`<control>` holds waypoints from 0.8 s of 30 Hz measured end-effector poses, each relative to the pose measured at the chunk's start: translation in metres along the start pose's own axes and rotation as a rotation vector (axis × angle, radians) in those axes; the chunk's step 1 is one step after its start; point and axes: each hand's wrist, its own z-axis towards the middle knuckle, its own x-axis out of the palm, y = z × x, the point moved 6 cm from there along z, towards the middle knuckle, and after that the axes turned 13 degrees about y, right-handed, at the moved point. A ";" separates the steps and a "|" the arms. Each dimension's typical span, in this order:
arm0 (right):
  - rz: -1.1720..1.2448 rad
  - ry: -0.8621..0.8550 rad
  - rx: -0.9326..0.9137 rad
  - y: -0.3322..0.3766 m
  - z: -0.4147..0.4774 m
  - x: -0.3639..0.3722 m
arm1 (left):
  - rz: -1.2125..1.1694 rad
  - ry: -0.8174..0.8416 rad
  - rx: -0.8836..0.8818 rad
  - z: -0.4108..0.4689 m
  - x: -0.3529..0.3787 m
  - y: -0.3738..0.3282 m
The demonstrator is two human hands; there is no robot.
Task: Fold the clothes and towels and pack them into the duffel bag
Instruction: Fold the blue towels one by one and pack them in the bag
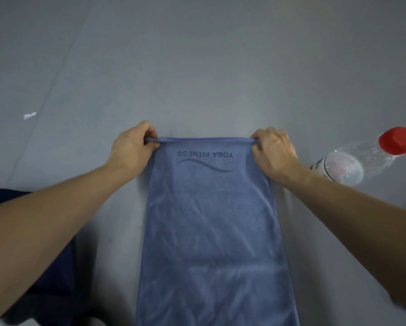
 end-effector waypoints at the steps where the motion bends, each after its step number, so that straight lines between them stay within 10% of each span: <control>1: 0.021 -0.039 -0.031 0.005 -0.009 -0.004 | -0.023 -0.012 0.016 -0.008 -0.004 0.000; 13: 0.128 -0.154 -0.213 0.023 -0.193 -0.032 | -0.121 -0.091 0.154 -0.189 -0.023 -0.011; 24: -0.077 0.216 -0.410 0.009 -0.429 0.037 | 0.173 0.008 0.353 -0.433 0.052 -0.009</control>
